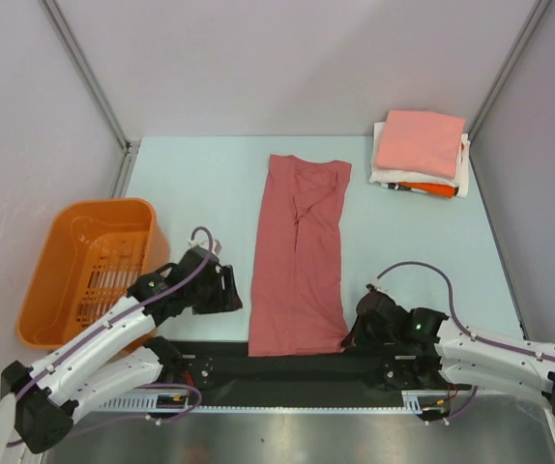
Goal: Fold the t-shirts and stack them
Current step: Fold the tshirt
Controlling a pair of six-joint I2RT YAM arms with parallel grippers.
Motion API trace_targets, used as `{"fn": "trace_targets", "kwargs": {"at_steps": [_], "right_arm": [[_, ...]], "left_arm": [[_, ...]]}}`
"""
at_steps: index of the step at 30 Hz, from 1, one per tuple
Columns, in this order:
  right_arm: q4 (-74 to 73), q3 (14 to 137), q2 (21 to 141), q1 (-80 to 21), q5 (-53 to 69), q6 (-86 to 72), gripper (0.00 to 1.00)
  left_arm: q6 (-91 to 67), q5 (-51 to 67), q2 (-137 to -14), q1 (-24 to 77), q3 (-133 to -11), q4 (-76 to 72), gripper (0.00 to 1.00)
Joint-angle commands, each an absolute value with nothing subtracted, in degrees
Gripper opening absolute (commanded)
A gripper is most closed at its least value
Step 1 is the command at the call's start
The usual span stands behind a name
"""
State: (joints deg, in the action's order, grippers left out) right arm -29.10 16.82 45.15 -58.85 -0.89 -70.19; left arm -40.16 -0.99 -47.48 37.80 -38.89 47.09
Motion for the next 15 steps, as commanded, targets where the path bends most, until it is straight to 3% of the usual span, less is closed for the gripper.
{"fn": "trace_targets", "kwargs": {"at_steps": [1,9,15], "right_arm": [[-28.7,16.5,44.5,-60.3,-2.6,-72.2,0.00],[-23.0,15.9,47.5,-62.8,-2.5,-72.1,0.00],[-21.8,15.5,47.7,-63.8,-2.8,-72.6,0.00]], "left_arm": [[-49.3,1.7,-46.5,43.7,-34.8,47.0,0.66],[-57.8,9.6,-44.5,53.3,-22.4,36.8,0.59],[-58.6,10.8,-45.3,54.4,-18.3,30.1,0.61]]}}
